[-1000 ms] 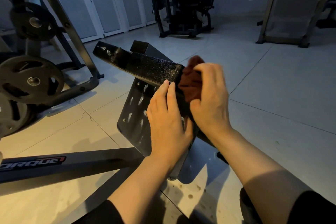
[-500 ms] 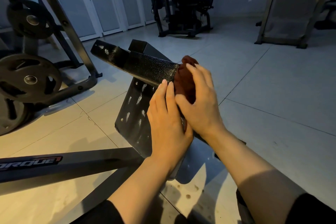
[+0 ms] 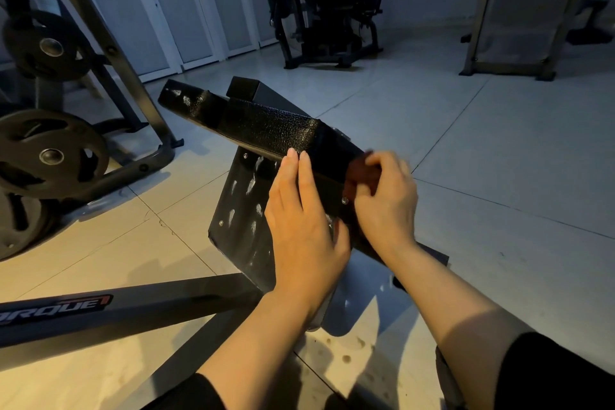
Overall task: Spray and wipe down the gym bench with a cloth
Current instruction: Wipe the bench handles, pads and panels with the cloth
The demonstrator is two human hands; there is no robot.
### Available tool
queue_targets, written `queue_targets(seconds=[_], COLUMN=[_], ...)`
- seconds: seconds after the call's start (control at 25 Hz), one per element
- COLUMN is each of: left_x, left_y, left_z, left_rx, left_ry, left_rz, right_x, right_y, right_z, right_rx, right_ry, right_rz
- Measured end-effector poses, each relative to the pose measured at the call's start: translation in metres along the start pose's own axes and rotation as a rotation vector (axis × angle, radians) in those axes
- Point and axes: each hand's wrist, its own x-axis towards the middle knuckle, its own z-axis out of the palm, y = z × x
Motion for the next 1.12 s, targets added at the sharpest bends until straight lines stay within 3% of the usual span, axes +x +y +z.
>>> queue_targets(seconds=[0.08,0.16,0.2,0.28,0.36,0.44,0.52,0.56,0.64,0.72,0.84,0.92,1.04,1.12], left_x=[0.001,0.002,0.002,0.0,-0.001,0.0,0.001,0.001,0.0,-0.001,0.0,0.001,-0.001,-0.001], left_y=[0.0,0.0,0.0,0.0,-0.001,-0.002,-0.003,-0.003,-0.002,-0.002,-0.002,-0.003,-0.003,-0.003], left_z=[0.0,0.001,0.001,-0.001,-0.004,-0.004,-0.001,0.0,0.0,-0.002,-0.004,-0.003,-0.001,-0.002], left_rx=[0.0,0.004,0.004,0.012,0.008,0.007,0.023,0.021,0.011,0.007,0.004,0.015,0.022,0.02], left_ry=[0.002,0.003,0.002,-0.008,-0.02,-0.021,-0.012,-0.01,-0.016,-0.027,-0.034,-0.035,-0.037,-0.045], left_rz=[-0.008,-0.021,-0.021,-0.01,0.003,0.011,-0.003,-0.011,-0.02,-0.02,-0.005,-0.009,-0.021,-0.022], right_x=[0.003,0.0,-0.002,-0.005,-0.004,0.003,0.002,0.0,-0.003,-0.003,0.004,0.006,0.003,0.001], right_y=[-0.023,-0.022,-0.011,0.014,0.014,-0.007,-0.016,-0.01,0.008,0.017,-0.003,0.0,0.027,0.028], right_z=[0.002,0.01,0.011,0.009,0.007,0.008,0.015,0.016,0.012,0.007,0.011,0.017,0.012,0.012], right_rx=[0.055,-0.003,-0.028,-0.041,-0.035,0.073,0.059,0.016,-0.085,-0.119,-0.021,-0.057,-0.165,-0.105], right_ry=[0.098,0.001,-0.068,-0.138,0.004,0.171,0.092,0.018,-0.147,-0.126,0.132,0.034,-0.177,-0.081], right_rz=[-0.228,-0.375,-0.316,-0.019,0.082,-0.116,-0.325,-0.334,-0.139,0.047,-0.169,-0.263,0.032,0.162])
